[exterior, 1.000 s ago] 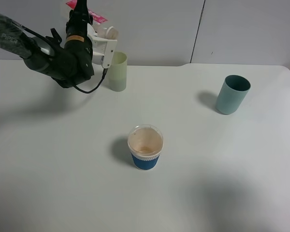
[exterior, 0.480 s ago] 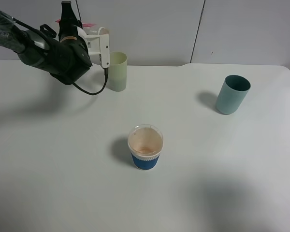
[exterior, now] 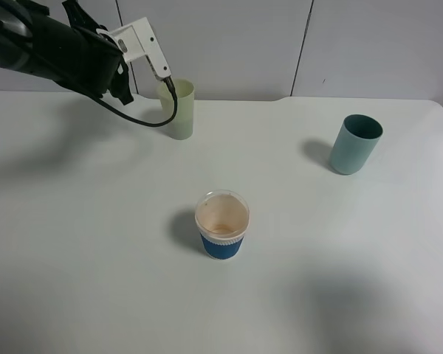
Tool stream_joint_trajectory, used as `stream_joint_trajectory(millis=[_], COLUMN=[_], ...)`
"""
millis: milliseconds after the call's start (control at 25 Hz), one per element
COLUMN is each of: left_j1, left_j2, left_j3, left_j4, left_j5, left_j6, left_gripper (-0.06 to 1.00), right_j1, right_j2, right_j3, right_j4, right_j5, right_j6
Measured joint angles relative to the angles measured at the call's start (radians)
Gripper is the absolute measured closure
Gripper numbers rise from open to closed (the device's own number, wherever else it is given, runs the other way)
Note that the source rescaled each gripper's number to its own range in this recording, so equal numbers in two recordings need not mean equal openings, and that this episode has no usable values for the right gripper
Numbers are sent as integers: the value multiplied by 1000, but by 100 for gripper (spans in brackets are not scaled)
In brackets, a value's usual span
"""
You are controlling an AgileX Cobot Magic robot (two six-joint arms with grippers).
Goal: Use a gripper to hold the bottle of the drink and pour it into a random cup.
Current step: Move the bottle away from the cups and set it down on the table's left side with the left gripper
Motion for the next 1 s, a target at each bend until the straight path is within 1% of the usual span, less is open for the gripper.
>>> stream_joint_trajectory(millis=[160, 320, 400, 440, 760, 840, 920, 960, 1000], left_j1=[0, 0, 1, 5, 11, 11, 11, 11, 11], left_j2=[-68, -124, -143, -152, -213, -223, -234, -239, -243], left_j3=[0, 0, 0, 0, 0, 0, 0, 0, 0], left_j4=[-133, -274, -327, -340, -357, -357, -335, -309, -266], left_j5=[109, 186, 216, 232, 316, 334, 345, 350, 356], left_j6=[0, 0, 0, 0, -1, -18, -87, -143, -199], left_gripper=[94, 94, 94, 94, 94, 94, 94, 94, 94], right_j1=[0, 0, 0, 0, 0, 0, 0, 0, 0], right_j2=[0, 0, 0, 0, 0, 0, 0, 0, 0], right_j3=[0, 0, 0, 0, 0, 0, 0, 0, 0], right_j4=[0, 0, 0, 0, 0, 0, 0, 0, 0], right_j5=[0, 0, 0, 0, 0, 0, 0, 0, 0], right_j6=[0, 0, 0, 0, 0, 0, 0, 0, 0])
